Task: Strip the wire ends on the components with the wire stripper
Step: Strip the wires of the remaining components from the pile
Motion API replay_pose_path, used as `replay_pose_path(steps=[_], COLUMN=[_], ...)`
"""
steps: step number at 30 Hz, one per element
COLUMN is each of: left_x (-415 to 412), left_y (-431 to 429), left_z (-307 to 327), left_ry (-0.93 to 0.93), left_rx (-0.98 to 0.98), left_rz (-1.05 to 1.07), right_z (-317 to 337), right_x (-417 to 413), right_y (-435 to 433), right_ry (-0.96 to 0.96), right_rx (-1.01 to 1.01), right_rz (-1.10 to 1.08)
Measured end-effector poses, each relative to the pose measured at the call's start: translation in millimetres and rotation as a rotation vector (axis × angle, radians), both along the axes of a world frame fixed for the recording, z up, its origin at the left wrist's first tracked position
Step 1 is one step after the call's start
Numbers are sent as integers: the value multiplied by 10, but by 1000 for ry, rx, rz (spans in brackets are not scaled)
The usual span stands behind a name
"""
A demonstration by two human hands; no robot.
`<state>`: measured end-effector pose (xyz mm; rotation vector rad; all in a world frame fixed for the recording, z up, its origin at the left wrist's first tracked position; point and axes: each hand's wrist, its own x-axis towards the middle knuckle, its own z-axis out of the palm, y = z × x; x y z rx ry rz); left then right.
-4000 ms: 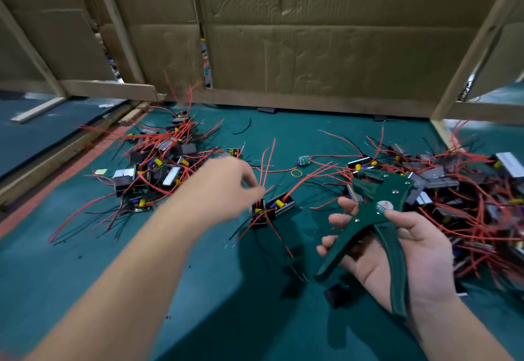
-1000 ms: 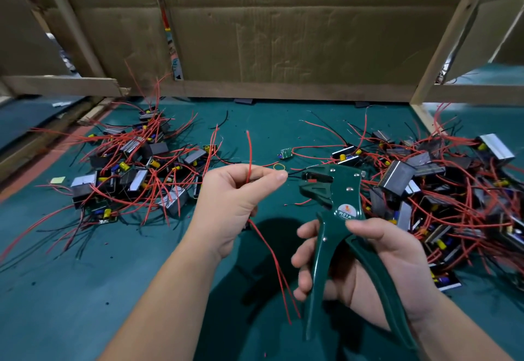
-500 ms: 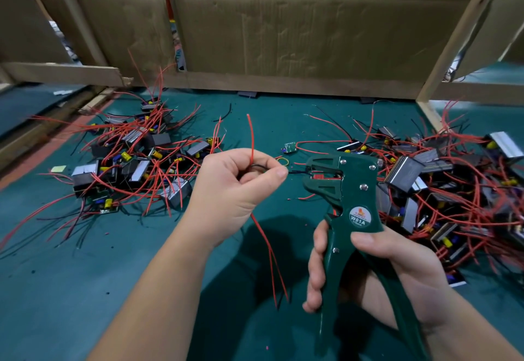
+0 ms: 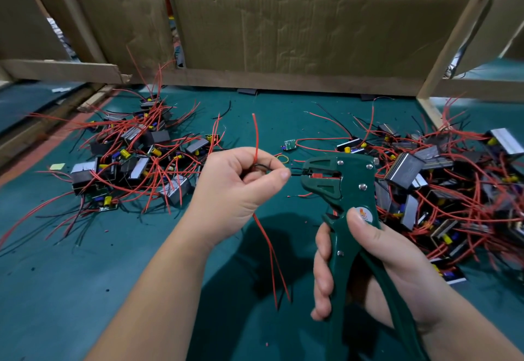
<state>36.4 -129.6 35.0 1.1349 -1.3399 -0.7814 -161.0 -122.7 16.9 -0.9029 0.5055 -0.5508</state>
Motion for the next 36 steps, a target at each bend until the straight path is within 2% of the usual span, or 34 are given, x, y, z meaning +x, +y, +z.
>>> replay_pose_path(steps=[6,9,10,11,13,15,16,20,25,28,32,36], left_x=[-9,-1,10,8,-27,-58,-51,31,11,5,-77,-154], left_y=[-16,-44,-43,-39,-27,-35,-45,-83,-105,-99,-95,-63], left_z=[7,51,51,45,11,-31,-44,-74,-108,-108,-117,-125], left_ry=[-17,222,251,208,2,-157,-178,-98,-102,-166,-149,-181], left_rx=[21,157,154,124,41,-34,-52,-74,-91,-164,-231,-299], left_rz=[-9,-146,-182,-183,-169,-161,-140,-4,42,105,295,355], right_z=[17,33,34,31,24,34,41,62,36,16,-1,-5], right_x=[32,57,69,78,100,115,108,0,59,110,134,148], right_y=[38,55,53,48,17,-14,-36,-105,-52,-5,30,55], right_ry=[-18,13,41,71,102,29,-37,-214,-182,-169,-212,-275], right_rx=[64,92,97,100,112,128,131,156,184,185,173,141], right_rz=[-19,-102,-149,-203,-277,-285,-286,-262,-117,-36,48,69])
